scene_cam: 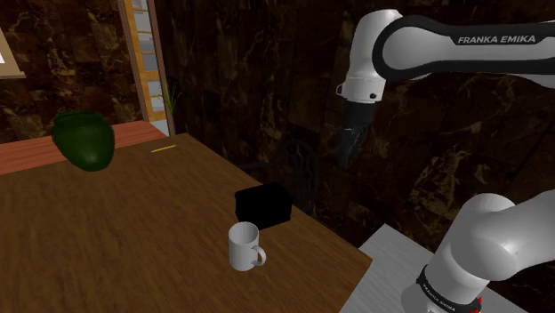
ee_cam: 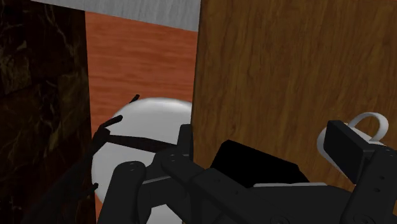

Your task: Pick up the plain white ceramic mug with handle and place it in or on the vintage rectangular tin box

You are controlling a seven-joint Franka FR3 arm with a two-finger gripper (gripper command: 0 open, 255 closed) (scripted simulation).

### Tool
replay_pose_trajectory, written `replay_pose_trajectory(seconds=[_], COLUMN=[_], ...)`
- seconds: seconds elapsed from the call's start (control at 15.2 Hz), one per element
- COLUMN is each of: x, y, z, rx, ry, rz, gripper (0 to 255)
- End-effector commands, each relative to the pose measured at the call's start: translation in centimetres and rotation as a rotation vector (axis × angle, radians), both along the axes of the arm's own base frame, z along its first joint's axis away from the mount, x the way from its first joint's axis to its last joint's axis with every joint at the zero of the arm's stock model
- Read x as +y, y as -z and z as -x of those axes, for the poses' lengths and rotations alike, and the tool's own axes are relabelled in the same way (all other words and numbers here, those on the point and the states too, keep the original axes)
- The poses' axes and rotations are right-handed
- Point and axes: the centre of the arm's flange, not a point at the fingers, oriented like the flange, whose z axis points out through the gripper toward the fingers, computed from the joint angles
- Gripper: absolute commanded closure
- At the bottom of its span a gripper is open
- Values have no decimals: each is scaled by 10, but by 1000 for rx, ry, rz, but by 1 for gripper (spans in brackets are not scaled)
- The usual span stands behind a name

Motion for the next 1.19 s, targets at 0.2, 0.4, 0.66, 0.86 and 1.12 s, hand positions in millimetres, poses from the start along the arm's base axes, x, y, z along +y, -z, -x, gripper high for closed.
replay_pose_trajectory(seconds=[0.2,0.4,0.66,0.86,1.12], x=[54,86,129,160,202], y=[37,58,86,107,136], z=[-20,-33,-50,-63,-80], rx=[-11,-17,-25,-31,-39], ry=[-6,-10,-16,-20,-26], rz=[14,23,34,43,55], gripper=[0,0,0,0,0])
